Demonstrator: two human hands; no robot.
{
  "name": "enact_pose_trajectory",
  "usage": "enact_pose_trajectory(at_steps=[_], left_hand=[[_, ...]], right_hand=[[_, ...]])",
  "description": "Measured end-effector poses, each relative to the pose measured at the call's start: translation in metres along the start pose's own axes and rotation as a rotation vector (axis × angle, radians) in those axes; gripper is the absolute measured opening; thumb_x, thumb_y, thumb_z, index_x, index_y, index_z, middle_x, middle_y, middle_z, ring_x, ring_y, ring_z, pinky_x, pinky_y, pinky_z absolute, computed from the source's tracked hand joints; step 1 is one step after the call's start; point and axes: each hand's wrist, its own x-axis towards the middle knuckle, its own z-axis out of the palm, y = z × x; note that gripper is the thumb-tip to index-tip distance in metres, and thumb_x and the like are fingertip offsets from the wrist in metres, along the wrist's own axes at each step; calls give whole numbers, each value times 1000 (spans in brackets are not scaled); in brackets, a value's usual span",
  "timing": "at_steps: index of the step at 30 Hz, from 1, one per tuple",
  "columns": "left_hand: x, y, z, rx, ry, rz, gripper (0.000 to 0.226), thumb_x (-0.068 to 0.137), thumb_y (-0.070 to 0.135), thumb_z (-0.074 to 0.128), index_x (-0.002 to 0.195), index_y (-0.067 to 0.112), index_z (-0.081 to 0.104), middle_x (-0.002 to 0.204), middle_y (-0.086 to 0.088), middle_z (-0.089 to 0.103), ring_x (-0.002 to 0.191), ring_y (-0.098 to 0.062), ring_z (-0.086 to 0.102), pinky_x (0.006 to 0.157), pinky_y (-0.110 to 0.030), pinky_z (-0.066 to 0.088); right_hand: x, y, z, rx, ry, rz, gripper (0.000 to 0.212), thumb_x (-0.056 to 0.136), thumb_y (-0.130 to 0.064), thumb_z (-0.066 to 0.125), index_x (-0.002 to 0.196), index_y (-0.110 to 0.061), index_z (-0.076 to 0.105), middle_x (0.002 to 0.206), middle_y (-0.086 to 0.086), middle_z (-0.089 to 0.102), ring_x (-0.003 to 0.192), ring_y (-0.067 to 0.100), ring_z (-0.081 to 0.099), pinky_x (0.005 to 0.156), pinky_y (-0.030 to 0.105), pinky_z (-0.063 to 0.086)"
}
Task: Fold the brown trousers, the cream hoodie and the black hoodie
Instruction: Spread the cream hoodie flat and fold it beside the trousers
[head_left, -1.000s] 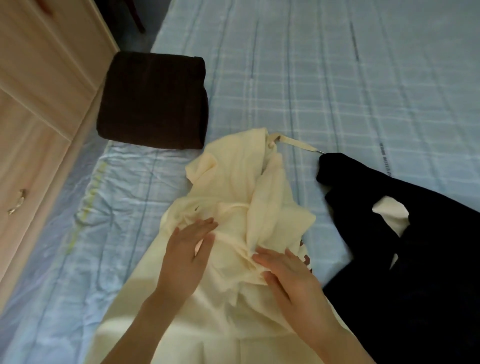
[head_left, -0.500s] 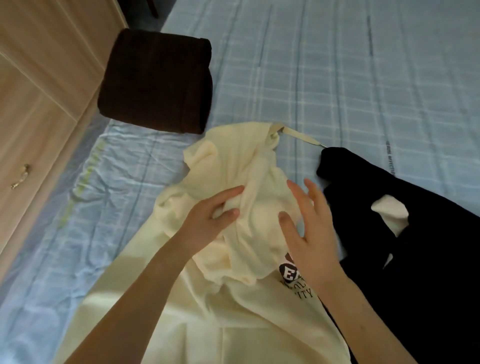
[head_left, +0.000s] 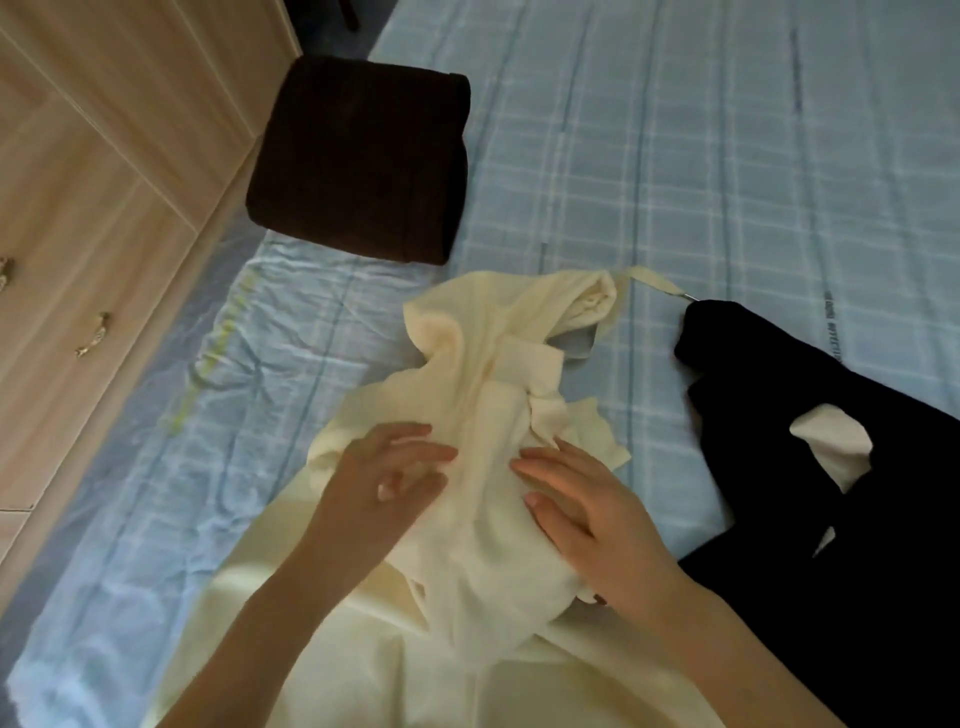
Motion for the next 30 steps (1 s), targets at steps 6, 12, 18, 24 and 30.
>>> enact_pose_trajectory(at_steps=[6,12,18,24,30], left_hand=[[113,15,1,-93,154,-241,67,86,41,72,143,43,38,129,13,39,114,-9,44,88,-22,38],[138,-4,18,39,-46,-61,78,86,29,74,149,45,31,145,17,37,131,-10,42,108,-28,38],[123,6,3,-193,-101,5,63,94,15,64,140,53,44,140,2,57,130,-17,51,109,-31,43],[151,84,-10,-219,-116,208,70,91,11,66,137,59,44,96,7,47,83,-16,47,89,-40,51],[256,192,2,-93,-63,426,69,92,18,67,145,51,36,131,19,55,78,-5,56,78,-11,47]], right_hand=[[69,29,-37,333,404,269,16,100,-21,52,112,-30,60,105,-7,64,81,0,56,76,14,41],[135,31,-27,475,37,363,64,85,-47,54,146,-55,35,109,-15,62,100,3,59,93,23,42],[128,10,-27,550,86,201,75,84,-13,64,137,-63,44,141,-27,53,129,-8,48,111,33,40],[125,-24,-101,631,331,-58,80,81,12,59,142,-40,52,147,-19,50,133,-2,48,98,19,48],[156,-52,-221,399,628,-136,77,82,18,50,146,-25,50,141,-20,56,113,-9,61,82,12,52]])
